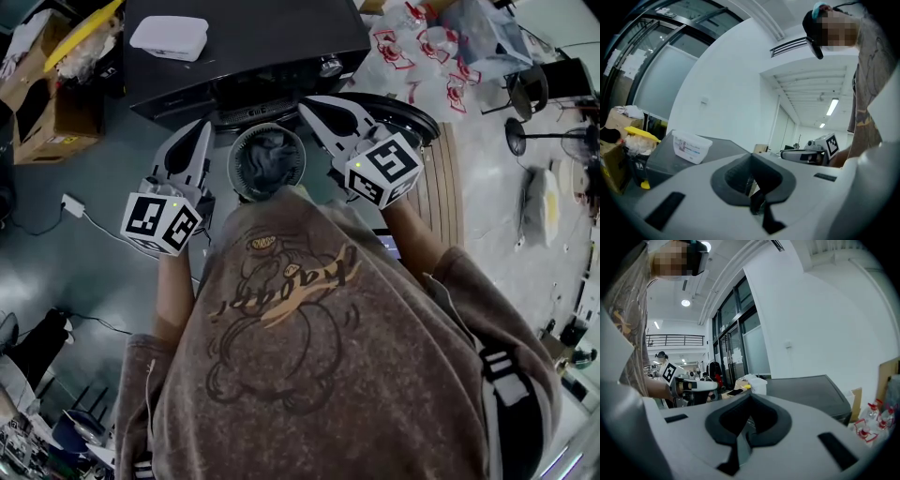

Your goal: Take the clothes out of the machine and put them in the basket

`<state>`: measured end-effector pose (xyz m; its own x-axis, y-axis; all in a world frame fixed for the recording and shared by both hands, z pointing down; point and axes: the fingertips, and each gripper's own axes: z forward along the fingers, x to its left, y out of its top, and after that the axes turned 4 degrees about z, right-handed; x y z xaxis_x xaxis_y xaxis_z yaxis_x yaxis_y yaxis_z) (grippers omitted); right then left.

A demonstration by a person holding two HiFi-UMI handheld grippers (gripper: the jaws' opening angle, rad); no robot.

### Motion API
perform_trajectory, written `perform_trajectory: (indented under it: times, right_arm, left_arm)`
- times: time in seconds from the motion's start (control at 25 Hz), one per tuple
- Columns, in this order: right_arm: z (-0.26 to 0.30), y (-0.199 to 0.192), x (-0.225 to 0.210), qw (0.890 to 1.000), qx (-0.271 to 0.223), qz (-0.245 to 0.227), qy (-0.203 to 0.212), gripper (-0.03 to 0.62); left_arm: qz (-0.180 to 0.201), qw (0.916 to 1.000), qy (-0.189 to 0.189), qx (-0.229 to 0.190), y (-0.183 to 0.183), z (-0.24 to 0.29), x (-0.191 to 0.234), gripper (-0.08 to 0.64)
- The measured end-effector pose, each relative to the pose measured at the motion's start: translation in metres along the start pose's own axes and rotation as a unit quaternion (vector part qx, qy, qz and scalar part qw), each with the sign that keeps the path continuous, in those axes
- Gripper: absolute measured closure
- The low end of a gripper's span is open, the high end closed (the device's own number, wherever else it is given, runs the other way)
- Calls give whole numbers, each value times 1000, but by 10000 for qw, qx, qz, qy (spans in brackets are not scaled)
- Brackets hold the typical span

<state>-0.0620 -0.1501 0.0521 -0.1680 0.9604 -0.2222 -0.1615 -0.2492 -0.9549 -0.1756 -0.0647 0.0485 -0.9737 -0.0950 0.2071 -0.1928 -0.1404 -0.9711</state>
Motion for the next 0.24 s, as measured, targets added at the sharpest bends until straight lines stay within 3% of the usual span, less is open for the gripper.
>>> perform_trajectory:
  times: [0.24]
  right_arm:
    - [-3, -4, 0, 9998, 126, -105, 88, 598]
  left_arm:
    - [-54, 10000, 59, 12, -10, -2, -2, 555]
